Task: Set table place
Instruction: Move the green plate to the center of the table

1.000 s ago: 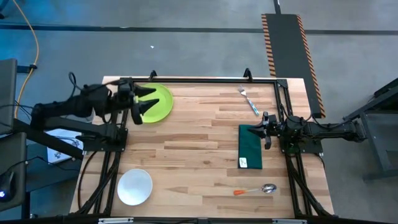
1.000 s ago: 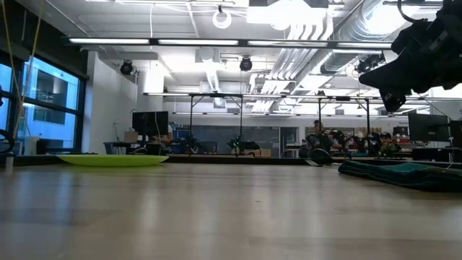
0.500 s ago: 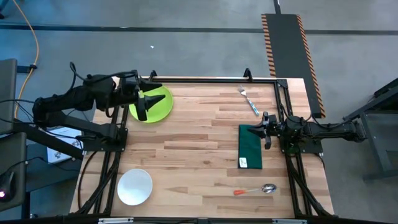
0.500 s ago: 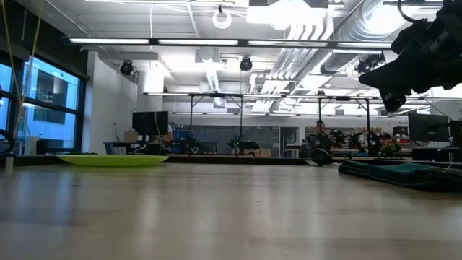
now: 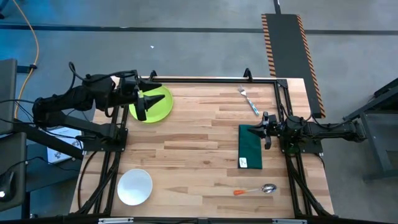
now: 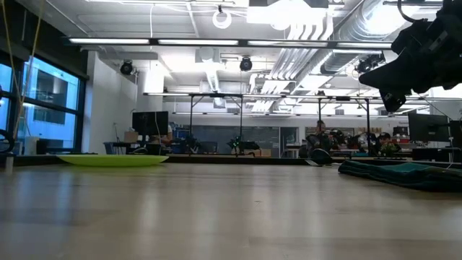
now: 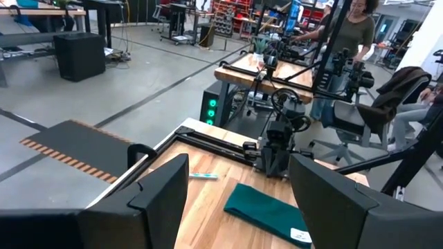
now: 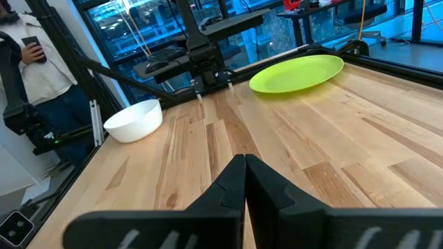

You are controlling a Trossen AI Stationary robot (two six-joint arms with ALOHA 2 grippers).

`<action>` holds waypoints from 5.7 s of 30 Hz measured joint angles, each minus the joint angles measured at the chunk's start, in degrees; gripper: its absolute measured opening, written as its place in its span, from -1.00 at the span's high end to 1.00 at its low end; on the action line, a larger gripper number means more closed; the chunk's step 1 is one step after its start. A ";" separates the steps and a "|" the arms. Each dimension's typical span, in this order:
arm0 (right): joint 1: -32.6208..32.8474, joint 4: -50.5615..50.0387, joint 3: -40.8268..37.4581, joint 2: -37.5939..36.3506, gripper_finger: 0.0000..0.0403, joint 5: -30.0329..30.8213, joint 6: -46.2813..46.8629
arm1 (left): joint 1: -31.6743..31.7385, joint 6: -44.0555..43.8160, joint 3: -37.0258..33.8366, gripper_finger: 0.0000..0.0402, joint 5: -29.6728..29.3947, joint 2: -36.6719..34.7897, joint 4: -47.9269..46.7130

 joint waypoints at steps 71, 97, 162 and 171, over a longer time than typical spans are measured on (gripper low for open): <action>-0.06 14.18 22.10 11.66 1.00 7.13 -6.42 | 0.00 0.09 0.00 -0.18 0.98 -0.03 -4.43; -0.06 7.80 32.82 24.10 -0.05 12.46 -4.88 | 0.04 -4.93 -17.93 -0.18 3.18 -4.45 13.60; -0.06 -2.80 37.90 29.86 -0.09 12.61 4.13 | 0.02 -4.53 -21.11 -0.18 -0.20 -4.40 16.24; -0.06 -6.38 37.90 29.99 -0.09 18.38 8.55 | 0.02 -4.40 -21.11 -0.18 -5.55 -4.40 15.52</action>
